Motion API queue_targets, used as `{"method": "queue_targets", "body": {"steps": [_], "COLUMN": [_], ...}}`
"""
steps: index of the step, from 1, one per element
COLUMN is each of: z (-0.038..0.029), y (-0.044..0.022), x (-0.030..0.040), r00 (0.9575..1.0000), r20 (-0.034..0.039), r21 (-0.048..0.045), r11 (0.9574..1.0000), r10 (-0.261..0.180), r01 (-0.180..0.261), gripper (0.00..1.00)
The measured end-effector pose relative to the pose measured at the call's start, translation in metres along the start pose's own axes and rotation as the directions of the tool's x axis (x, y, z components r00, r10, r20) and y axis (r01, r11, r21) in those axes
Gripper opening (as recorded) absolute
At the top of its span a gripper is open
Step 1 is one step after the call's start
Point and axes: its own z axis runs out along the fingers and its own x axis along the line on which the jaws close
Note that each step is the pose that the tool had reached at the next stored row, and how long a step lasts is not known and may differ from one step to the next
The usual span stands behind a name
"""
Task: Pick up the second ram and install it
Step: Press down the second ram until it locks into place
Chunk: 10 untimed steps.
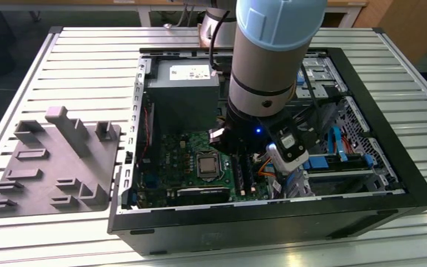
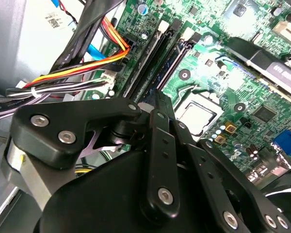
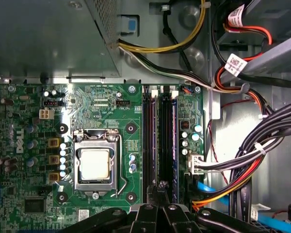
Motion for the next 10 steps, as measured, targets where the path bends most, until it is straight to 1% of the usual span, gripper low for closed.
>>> {"method": "queue_targets", "body": {"steps": [10], "z": [-0.0003], "y": [-0.0068], "x": [-0.0001], "r00": [1.0000], "r20": [-0.0001], "r21": [0.0001], "r11": [1.0000], "r10": [0.000], "r01": [0.000], "gripper": [0.11]}}
